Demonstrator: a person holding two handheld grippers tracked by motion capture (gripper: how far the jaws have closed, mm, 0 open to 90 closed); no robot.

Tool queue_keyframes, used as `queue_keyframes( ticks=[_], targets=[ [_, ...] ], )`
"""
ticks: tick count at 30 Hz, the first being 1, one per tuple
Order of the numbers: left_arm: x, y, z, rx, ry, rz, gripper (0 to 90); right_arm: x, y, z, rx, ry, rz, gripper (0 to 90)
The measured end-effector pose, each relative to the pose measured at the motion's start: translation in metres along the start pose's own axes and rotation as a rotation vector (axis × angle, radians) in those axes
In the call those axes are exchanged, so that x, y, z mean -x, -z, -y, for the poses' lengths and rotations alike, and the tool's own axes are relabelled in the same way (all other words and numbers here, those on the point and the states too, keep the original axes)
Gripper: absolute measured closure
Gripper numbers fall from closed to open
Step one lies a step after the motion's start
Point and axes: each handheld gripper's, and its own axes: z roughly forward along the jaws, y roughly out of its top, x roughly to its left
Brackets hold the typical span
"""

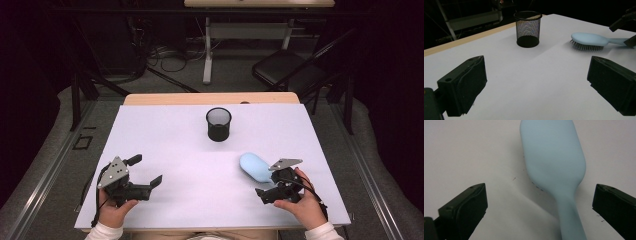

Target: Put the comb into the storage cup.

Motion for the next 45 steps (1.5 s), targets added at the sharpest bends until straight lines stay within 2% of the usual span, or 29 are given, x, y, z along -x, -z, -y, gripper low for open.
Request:
queue_keyframes(
  ticks=[6,15,27,34,35,36,38,39,41,42,43,45],
  targets=[
    [0.0,0.0,0.0,0.0,0.002,0.0,2.5,0.003,0.004,-0.005,-0.02,0.03,0.007,0.0],
    [0.0,0.0,0.0,-0.001,-0.001,-0.005,2.5,0.01,0.005,-0.008,-0.033,0.039,0.011,0.0],
    [0.0,0.0,0.0,-0.001,0.004,-0.006,2.5,0.013,0.007,-0.011,-0.077,0.06,0.031,0.0],
    [0.0,0.0,0.0,0.0,0.006,-0.008,2.5,0.017,0.009,-0.013,-0.134,0.098,0.055,0.0],
    [0.0,0.0,0.0,0.0,0.006,-0.007,2.5,0.017,0.008,-0.012,-0.126,0.102,0.056,0.0],
    [0.0,0.0,0.0,0.0,0.006,-0.006,2.5,0.018,0.009,-0.013,-0.152,0.103,0.056,0.0],
    [0.0,0.0,0.0,0.001,0.006,-0.006,2.5,0.019,0.008,-0.013,-0.145,0.106,0.063,0.0],
    [0.0,0.0,0.0,0.002,0.006,-0.008,2.5,0.02,0.009,-0.013,-0.167,0.108,0.065,0.0],
    [0.0,0.0,0.0,0.0,0.005,-0.011,2.5,0.021,0.01,-0.014,-0.177,0.109,0.067,0.0],
    [0.0,0.0,0.0,0.001,0.005,-0.012,2.5,0.023,0.008,-0.014,-0.165,0.111,0.065,0.0],
    [0.0,0.0,0.0,0.001,0.005,-0.013,2.5,0.024,0.009,-0.015,-0.191,0.11,0.063,0.0],
    [0.0,0.0,0.0,0.0,0.007,-0.012,2.5,0.027,0.008,-0.015,-0.207,0.115,0.061,0.0]
  ],
)
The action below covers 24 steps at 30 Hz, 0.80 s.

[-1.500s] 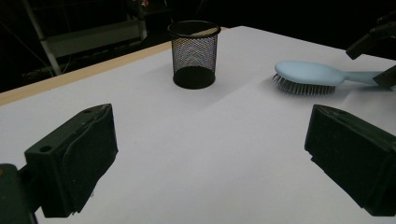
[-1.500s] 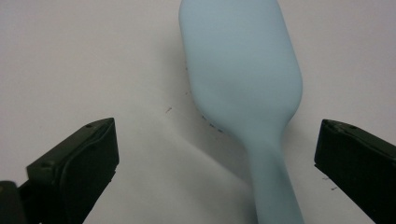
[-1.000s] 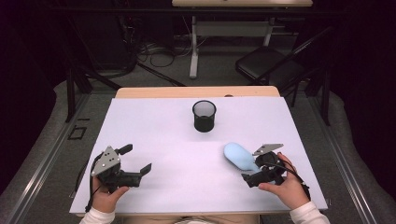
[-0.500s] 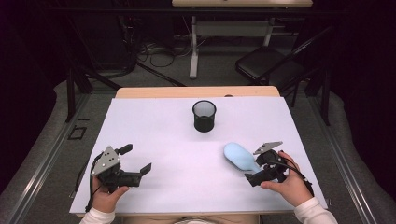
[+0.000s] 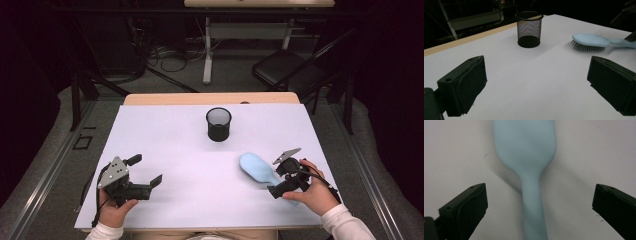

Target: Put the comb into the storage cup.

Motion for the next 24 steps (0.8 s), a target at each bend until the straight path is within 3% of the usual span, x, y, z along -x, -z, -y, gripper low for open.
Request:
queue_keyframes(
  ticks=[5,6,7,11,12,16,17,18,19,20,24],
  targets=[
    [0.0,0.0,0.0,-0.001,0.001,0.001,2.5,0.004,-0.005,-0.001,-0.033,0.006,-0.005,0.0],
    [0.0,0.0,0.0,-0.001,0.0,0.0,2.5,0.003,-0.006,0.0,-0.048,-0.016,-0.008,0.0],
    [0.0,0.0,0.0,-0.001,0.002,0.0,2.5,0.005,-0.007,-0.001,-0.055,0.005,-0.011,0.0],
    [0.0,0.0,0.0,0.0,0.0,0.001,2.5,0.008,-0.011,-0.001,-0.078,0.002,-0.019,0.3],
    [0.0,0.0,0.0,-0.001,0.0,0.0,2.5,0.008,-0.011,-0.002,-0.101,0.008,-0.015,1.1],
    [0.0,0.0,0.001,-0.001,0.0,0.0,2.5,0.006,-0.014,-0.003,-0.111,0.036,-0.013,1.9],
    [0.0,-0.001,0.001,-0.001,0.0,0.002,2.5,0.005,-0.013,-0.004,-0.139,0.044,-0.013,1.9],
    [0.0,-0.001,0.001,-0.002,-0.001,0.003,2.5,0.003,-0.015,-0.004,-0.123,0.041,-0.015,2.0],
    [0.0,-0.001,0.001,-0.002,-0.001,0.002,2.5,0.002,-0.013,-0.006,-0.157,0.035,-0.012,2.2],
    [0.0,-0.001,0.001,-0.002,-0.002,0.002,2.5,0.002,-0.016,-0.006,-0.125,0.043,-0.015,2.5],
    [0.0,-0.001,0.001,-0.002,-0.002,0.002,2.5,0.0,-0.015,-0.01,-0.146,0.061,-0.013,3.1]
  ],
)
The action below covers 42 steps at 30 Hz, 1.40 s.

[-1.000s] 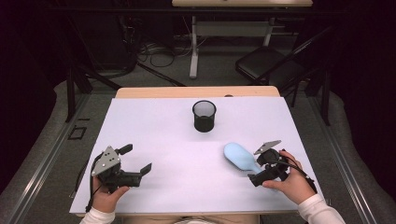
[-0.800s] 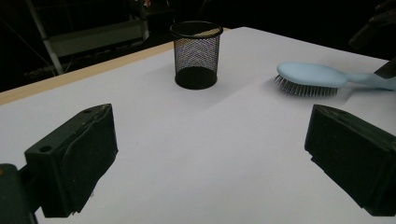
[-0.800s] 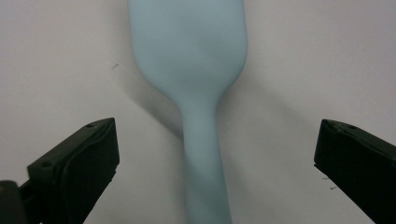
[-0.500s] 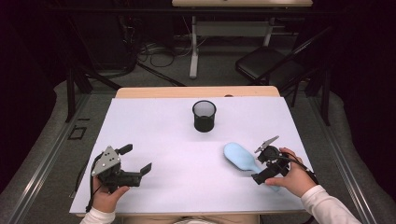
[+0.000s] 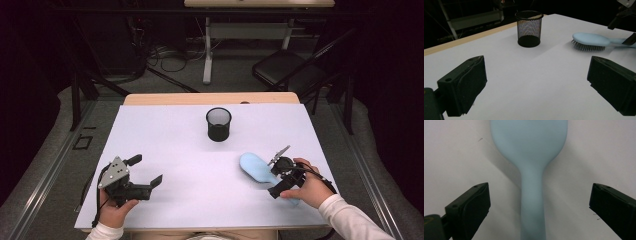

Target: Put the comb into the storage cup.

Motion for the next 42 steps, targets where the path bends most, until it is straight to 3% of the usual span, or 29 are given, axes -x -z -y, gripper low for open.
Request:
queue_keyframes(
  ticks=[17,24,33,42],
  targets=[
    [-0.001,0.001,0.0,0.002,-0.002,-0.005,2.5,-0.005,-0.004,-0.011,-0.034,0.039,0.017,7.8],
    [-0.001,0.001,0.0,0.003,-0.003,-0.006,2.5,-0.004,-0.005,-0.017,-0.061,0.051,0.022,14.7],
    [-0.001,0.001,0.0,0.004,-0.003,-0.004,2.5,-0.003,-0.01,-0.022,-0.079,0.028,-0.007,21.1],
    [-0.001,0.001,0.0,0.003,-0.003,-0.004,2.5,0.001,-0.012,-0.024,-0.088,0.024,-0.006,29.1]
  ],
)
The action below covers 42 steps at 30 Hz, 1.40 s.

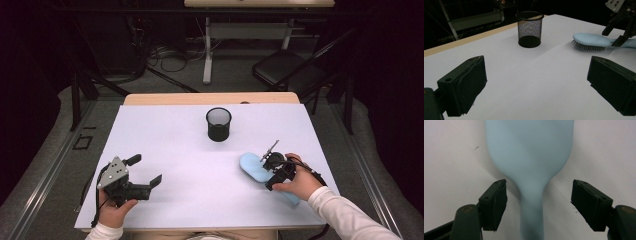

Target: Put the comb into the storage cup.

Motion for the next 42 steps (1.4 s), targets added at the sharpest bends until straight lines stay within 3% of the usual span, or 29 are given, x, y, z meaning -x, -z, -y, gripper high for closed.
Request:
queue_keyframes(
  ticks=[11,17,24,26,34,42],
  targets=[
    [0.0,0.0,0.0,0.001,0.0,0.001,2.5,-0.002,-0.004,-0.002,0.004,0.004,-0.022,41.4],
    [0.0,0.0,0.0,0.0,0.001,0.001,2.5,-0.003,-0.007,-0.003,-0.019,0.025,-0.022,42.5],
    [0.0,0.0,0.0,0.002,0.003,0.001,2.5,-0.003,-0.01,-0.001,-0.006,0.019,-0.029,44.5],
    [0.0,0.0,0.0,0.001,0.001,0.001,2.5,-0.003,-0.01,-0.001,-0.023,0.018,-0.035,44.7],
    [0.0,0.0,0.0,0.0,0.003,0.002,2.5,0.003,-0.012,0.001,-0.011,0.001,-0.049,54.2],
    [0.0,0.0,0.0,0.0,0.001,0.002,2.5,0.003,-0.012,0.0,-0.033,0.03,-0.063,59.2]
  ],
)
